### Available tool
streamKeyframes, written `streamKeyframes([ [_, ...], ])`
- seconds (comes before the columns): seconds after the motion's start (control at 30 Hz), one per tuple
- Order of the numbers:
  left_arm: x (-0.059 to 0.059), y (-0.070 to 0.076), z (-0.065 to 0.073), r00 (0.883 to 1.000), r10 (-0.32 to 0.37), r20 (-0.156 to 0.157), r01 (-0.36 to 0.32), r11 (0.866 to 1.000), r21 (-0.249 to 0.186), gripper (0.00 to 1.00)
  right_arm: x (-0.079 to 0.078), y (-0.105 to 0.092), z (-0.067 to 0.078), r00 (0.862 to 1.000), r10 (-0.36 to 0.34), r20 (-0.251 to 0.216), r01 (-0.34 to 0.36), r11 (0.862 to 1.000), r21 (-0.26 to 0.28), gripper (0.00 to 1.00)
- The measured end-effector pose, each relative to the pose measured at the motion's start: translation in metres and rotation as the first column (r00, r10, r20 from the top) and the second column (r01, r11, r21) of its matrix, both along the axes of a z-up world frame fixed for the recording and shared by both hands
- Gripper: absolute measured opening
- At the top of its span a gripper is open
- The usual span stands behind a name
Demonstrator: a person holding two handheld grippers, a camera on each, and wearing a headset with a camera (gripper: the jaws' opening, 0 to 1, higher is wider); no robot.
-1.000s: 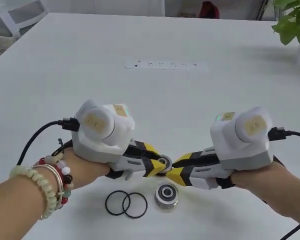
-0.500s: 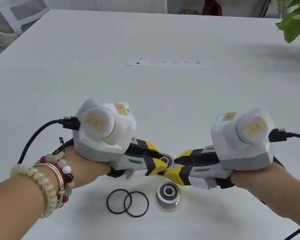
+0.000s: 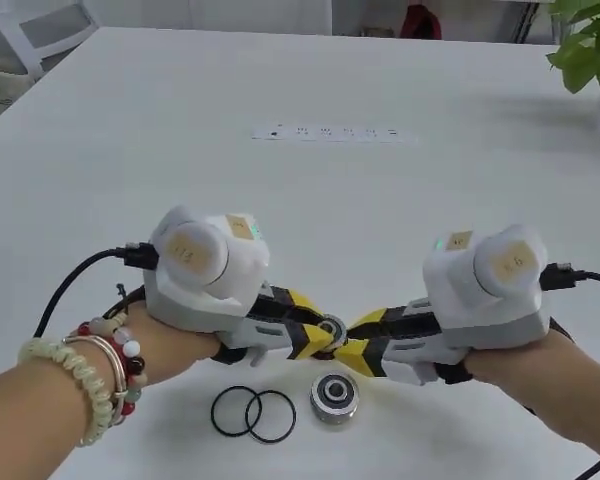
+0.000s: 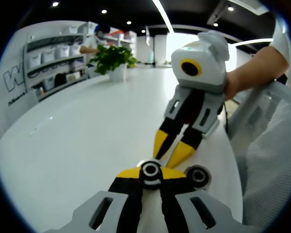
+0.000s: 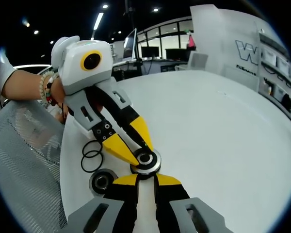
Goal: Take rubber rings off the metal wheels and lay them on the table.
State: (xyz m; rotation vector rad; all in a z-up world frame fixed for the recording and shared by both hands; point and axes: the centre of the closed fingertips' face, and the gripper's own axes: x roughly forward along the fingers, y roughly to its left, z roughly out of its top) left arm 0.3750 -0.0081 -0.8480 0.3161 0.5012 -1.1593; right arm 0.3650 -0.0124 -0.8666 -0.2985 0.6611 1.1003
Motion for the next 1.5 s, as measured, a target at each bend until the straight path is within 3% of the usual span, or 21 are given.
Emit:
streamKeyframes([
  [0.07,0.0,0.0,0.0,1.0,0.001,0.0,-0.001,1.0,0.0,0.14,0.0,0.0,0.0,1.0,-0.01,-0.015,0.01,1.0,0.006,0.08],
  [0.5,0.001,0.001,0.0,1.0,0.003,0.004,-0.003,1.0,0.002,0.14,0.005,-0.005,0.002,0.999,-0.033,0.003,0.033,0.999,-0.015,0.0],
  [0.63,0.001,0.001,0.0,1.0,0.005,0.004,-0.005,1.0,0.003,0.14,0.007,-0.007,0.001,0.988,-0.124,-0.087,0.124,0.992,-0.008,0.0],
  [0.77,0.0,0.001,0.0,1.0,0.004,0.006,-0.005,1.0,0.006,0.14,0.008,-0.009,0.002,0.989,-0.126,-0.076,0.125,0.992,-0.009,0.0],
  [0.93,0.0,0.001,0.0,1.0,0.004,0.007,-0.004,1.0,0.008,0.14,0.012,-0.01,0.005,0.977,-0.18,-0.116,0.184,0.983,0.018,0.0],
  [1.0,0.0,0.001,0.0,1.0,0.004,0.007,-0.004,1.0,0.008,0.14,0.011,-0.01,0.005,0.965,-0.207,-0.16,0.215,0.976,0.03,0.0],
  [1.07,0.0,0.001,0.0,1.0,0.003,0.007,-0.003,1.0,0.007,0.14,0.013,-0.011,0.006,0.961,-0.216,-0.17,0.227,0.973,0.046,0.0],
  [1.17,0.0,0.001,0.0,1.0,0.003,0.006,-0.003,1.0,0.004,0.14,0.013,-0.009,0.009,0.939,-0.251,-0.233,0.279,0.956,0.094,0.0],
  [1.23,0.0,0.001,0.0,1.0,0.002,0.006,-0.002,1.0,-0.005,0.14,0.012,-0.01,0.008,0.905,-0.284,-0.316,0.337,0.933,0.128,0.0],
  [1.33,0.0,0.002,0.0,1.0,0.001,0.004,-0.001,1.0,-0.027,0.14,0.014,-0.01,0.01,0.863,-0.306,-0.403,0.402,0.898,0.179,0.0],
  [1.4,0.0,0.002,0.0,1.0,0.002,0.002,-0.002,0.999,-0.044,0.14,0.013,-0.011,0.01,0.845,-0.311,-0.436,0.424,0.886,0.189,0.0],
  [1.5,0.0,0.002,0.0,1.0,0.002,0.001,-0.002,0.998,-0.059,0.14,0.014,-0.011,0.009,0.839,-0.312,-0.446,0.432,0.88,0.197,0.0],
])
